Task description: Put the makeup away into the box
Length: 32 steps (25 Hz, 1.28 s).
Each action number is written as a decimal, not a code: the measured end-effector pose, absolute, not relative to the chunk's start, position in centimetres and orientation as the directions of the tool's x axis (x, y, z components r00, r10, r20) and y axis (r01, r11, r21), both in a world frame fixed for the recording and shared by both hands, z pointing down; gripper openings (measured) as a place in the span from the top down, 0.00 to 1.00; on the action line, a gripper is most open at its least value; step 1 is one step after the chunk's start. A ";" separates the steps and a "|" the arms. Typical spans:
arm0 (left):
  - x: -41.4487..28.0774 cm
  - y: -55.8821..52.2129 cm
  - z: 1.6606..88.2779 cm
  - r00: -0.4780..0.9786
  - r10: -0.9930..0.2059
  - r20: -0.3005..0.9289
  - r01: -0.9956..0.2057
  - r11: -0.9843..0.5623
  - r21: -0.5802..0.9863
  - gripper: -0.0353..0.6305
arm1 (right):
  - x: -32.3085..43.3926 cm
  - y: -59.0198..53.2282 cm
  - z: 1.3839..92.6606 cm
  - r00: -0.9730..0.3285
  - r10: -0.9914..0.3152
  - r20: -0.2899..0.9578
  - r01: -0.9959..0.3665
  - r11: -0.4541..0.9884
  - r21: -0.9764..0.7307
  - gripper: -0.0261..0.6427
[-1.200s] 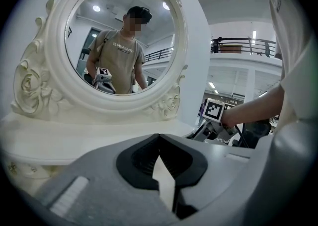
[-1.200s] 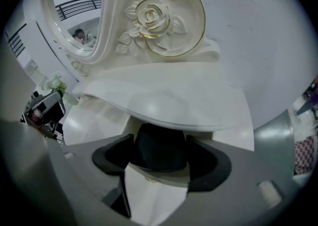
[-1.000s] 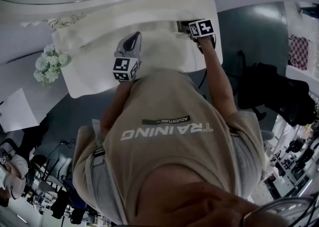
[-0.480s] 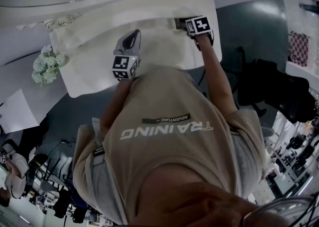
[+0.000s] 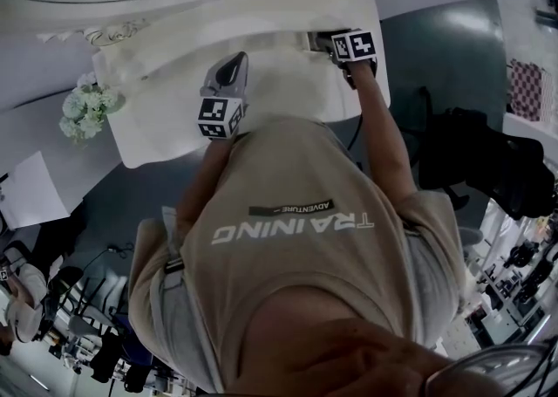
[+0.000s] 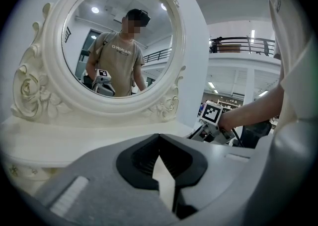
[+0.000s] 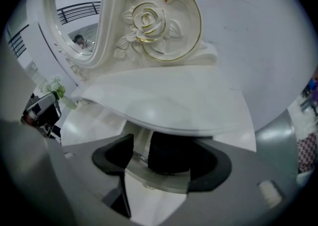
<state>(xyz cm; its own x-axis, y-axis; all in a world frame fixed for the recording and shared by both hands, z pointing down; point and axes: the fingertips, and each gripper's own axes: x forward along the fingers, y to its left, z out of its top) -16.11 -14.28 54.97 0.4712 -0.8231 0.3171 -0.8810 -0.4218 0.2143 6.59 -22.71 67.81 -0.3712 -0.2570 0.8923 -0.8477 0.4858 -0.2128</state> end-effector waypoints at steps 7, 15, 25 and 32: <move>-14.5 -13.5 55.1 0.521 -0.791 0.320 -0.853 -0.471 0.224 0.94 | 7.0 -21.4 65.8 -0.424 -0.367 0.828 -0.847 0.484 -0.220 0.46; -7.7 -15.0 56.4 0.622 -0.708 0.335 -0.783 -0.557 0.276 0.94 | 9.7 -20.9 63.2 -0.529 -0.497 0.688 -0.803 0.554 -0.218 0.52; 0.9 -17.3 59.5 0.626 -0.657 0.420 -0.778 -0.563 0.279 0.94 | 14.7 -22.4 62.1 -0.580 -0.572 0.579 -0.744 0.662 -0.091 0.95; 2.8 -17.4 63.1 0.574 -0.644 0.505 -0.816 -0.499 0.291 0.94 | 17.0 -21.8 64.9 -0.607 -0.561 0.563 -0.720 0.688 -0.090 0.95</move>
